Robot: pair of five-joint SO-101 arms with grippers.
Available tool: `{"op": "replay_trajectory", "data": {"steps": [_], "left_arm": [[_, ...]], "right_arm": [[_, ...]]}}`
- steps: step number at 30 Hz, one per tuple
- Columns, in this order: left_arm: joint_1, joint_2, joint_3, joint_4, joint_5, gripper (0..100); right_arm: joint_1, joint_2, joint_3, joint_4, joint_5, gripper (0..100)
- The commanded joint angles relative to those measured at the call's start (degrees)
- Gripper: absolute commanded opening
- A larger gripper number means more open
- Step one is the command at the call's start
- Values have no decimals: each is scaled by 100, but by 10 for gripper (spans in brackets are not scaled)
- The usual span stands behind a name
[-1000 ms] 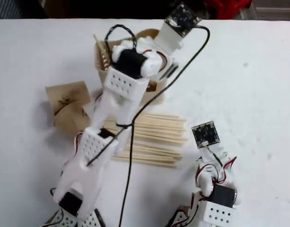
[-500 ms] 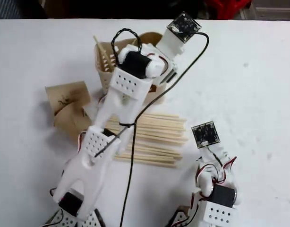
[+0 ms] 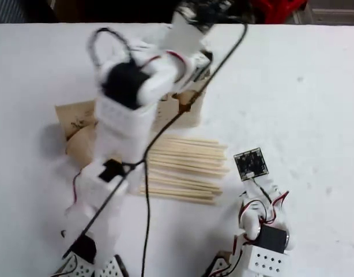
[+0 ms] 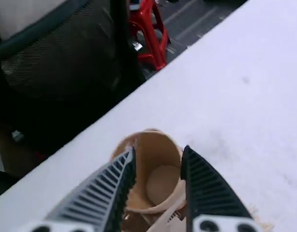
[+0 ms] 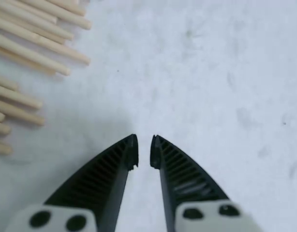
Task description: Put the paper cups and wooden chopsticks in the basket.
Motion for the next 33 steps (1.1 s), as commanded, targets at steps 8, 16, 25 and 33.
{"op": "replay_trajectory", "data": {"steps": [8, 16, 25, 33], "left_arm": [[-3169, -2237, 1319, 220, -35, 169], [-5323, -3547, 5196, 114, -1064, 173], [-5701, -3705, 7780, -905, -1697, 174], [-5719, -3697, 9714, -3121, -1916, 174]], "right_arm": [[66, -40, 44, -57, 44, 60], [66, -40, 44, -57, 44, 60], [66, -40, 44, -57, 53, 60], [66, -40, 44, -57, 53, 60]]}}
